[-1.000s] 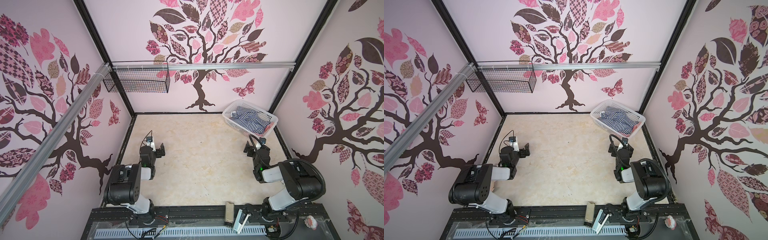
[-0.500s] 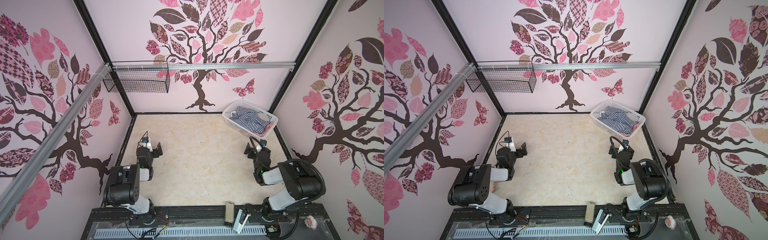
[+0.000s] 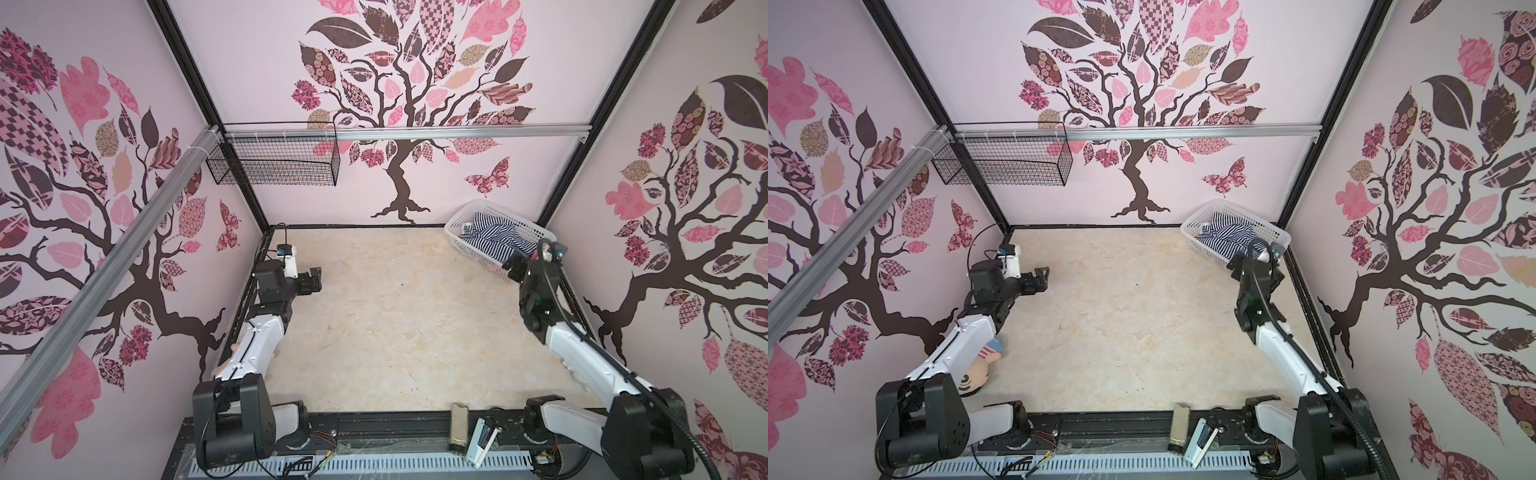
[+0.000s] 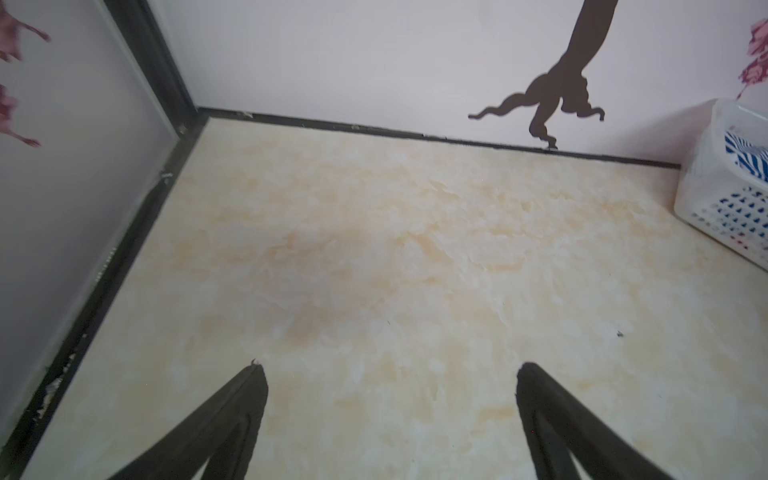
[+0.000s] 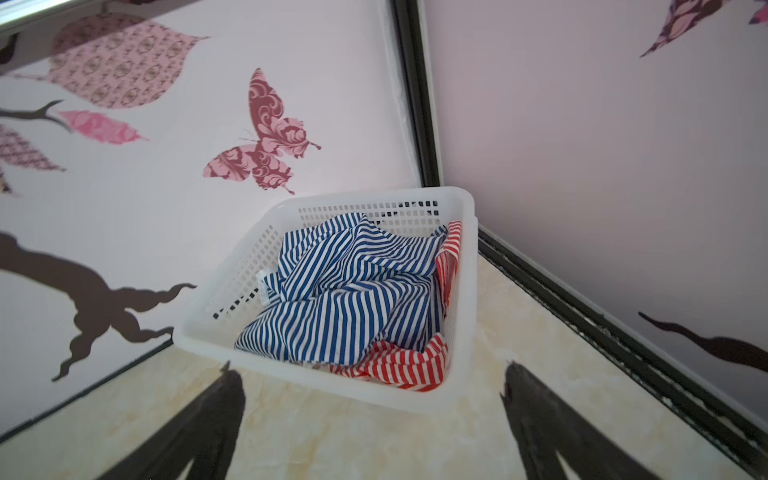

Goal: Fold and stack the tank tops
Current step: 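Reach the right gripper into the basket while the left arm lifts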

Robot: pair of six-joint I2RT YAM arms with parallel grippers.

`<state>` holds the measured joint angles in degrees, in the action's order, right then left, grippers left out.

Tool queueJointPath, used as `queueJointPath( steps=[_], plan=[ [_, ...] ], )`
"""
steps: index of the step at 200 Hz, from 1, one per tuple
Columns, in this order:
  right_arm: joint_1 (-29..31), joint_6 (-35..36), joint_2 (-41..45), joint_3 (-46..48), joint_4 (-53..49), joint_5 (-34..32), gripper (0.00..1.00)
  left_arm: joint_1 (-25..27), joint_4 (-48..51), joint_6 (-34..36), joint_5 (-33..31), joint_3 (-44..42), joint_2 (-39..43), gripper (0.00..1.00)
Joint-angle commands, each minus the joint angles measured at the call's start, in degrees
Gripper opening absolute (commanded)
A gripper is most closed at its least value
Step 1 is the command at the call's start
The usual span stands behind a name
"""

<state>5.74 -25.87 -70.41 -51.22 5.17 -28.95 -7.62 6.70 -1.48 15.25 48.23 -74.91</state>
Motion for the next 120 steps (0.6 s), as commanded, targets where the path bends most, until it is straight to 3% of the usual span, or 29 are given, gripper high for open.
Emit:
queueJointPath(
  steps=[1,21,57,71,120],
  plan=[
    [-0.99,-11.78,-9.46,-20.66,-43.15,-1.62,1.00,0.29,23.04,3.34,5.97,9.75,-4.05,0.96],
    [-1.56,-7.64,-11.19,-22.37,-41.22,-1.56,1.00,0.85,33.83,7.35,5.01,16.72,-6.97,0.95],
    [-10.91,-4.40,-19.80,-29.38,-39.51,16.11,0.94,1.39,37.05,11.93,5.91,15.29,-3.70,0.90],
    [-12.17,-3.49,-24.71,-34.18,-40.61,18.35,0.92,2.46,36.48,13.26,5.70,12.85,-1.45,0.88],
    [-12.24,-0.43,-39.21,-49.36,-44.42,19.63,0.66,5.33,35.81,14.86,4.97,7.50,0.13,0.84]
  ],
)
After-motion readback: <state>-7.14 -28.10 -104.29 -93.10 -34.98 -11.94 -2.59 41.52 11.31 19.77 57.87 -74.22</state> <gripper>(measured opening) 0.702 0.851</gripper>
